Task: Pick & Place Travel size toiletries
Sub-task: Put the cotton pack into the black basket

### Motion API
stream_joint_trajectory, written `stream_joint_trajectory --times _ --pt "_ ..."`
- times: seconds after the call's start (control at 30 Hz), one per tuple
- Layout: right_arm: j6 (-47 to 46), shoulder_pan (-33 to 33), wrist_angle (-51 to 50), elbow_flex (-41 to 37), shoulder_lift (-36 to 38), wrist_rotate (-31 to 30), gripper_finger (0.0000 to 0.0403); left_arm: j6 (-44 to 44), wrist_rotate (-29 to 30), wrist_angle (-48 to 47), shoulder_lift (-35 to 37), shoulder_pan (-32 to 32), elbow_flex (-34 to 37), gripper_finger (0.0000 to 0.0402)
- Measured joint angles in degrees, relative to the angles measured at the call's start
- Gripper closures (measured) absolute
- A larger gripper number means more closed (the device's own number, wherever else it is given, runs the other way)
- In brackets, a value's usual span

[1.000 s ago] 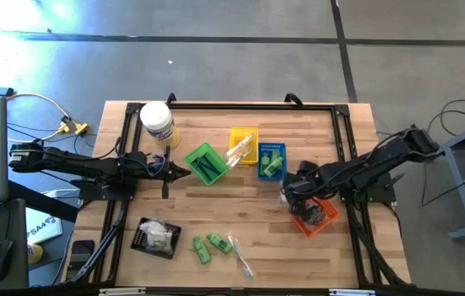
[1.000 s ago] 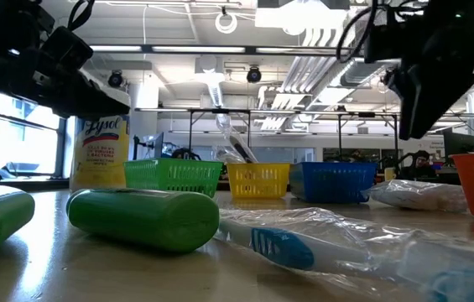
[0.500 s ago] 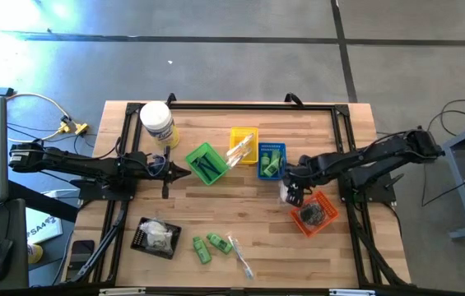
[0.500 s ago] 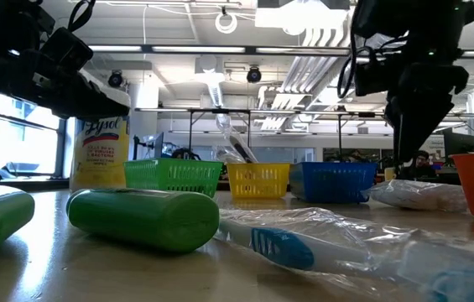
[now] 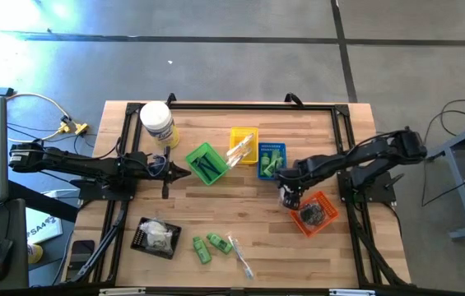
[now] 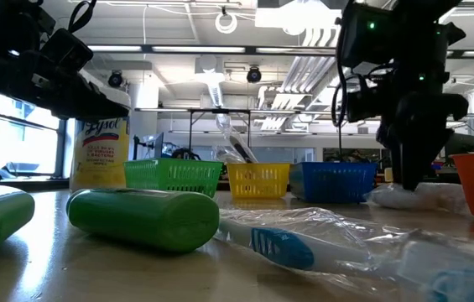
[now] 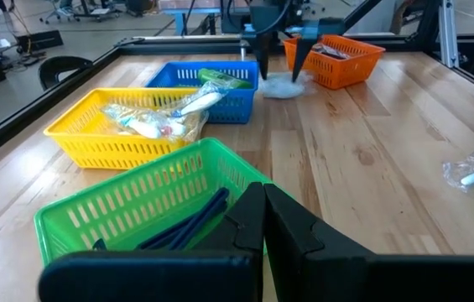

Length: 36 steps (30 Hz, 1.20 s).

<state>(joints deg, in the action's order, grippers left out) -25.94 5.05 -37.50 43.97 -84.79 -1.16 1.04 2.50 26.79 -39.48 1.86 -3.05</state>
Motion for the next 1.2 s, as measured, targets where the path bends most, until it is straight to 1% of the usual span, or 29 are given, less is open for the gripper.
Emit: stream_joint_trajectory --times 0.13,0.23,0.33,0.53,0.6,0.83,0.97,1.1,1.2 --pt "1.1 -0.1 0.5 0.0 -0.8 0.1 0.0176 0.0 0.0 0.0 0.0 0.0 0.0 0.0402" --pt "2.3 -0.1 1.2 0.0 -0.9 1.0 0.0201 0.0 0.0 0.0 0.0 0.0 0.0 0.0401" --pt "3.2 0.2 2.5 0.0 -0.9 1.9 0.0248 0.0 0.0 0.0 0.0 0.0 0.0 0.0402" --pt "5.1 1.4 4.3 0.1 -0.9 2.9 0.0369 0.0 0.0 0.0 0.0 0.0 0.0 0.0401" --pt "5.8 1.8 4.9 0.1 -0.6 2.9 0.0392 0.0 0.0 0.0 0.0 0.0 0.0 0.0402" --pt "7.4 2.5 6.2 1.0 3.1 3.0 0.0397 0.0 -0.2 0.1 0.0 0.0 0.0 0.0401" --pt "10.1 2.6 8.1 2.1 6.3 3.0 0.0400 -1.0 -2.0 3.2 0.0 0.0 0.0 0.0402" --pt "12.9 2.8 15.1 2.4 9.1 3.5 0.0399 -3.9 -2.5 5.5 0.0 -0.3 0.0 0.0401" --pt "14.4 2.8 19.9 2.5 10.5 4.6 0.0400 -2.4 -3.4 5.1 0.0 -2.7 0.0 0.0389"
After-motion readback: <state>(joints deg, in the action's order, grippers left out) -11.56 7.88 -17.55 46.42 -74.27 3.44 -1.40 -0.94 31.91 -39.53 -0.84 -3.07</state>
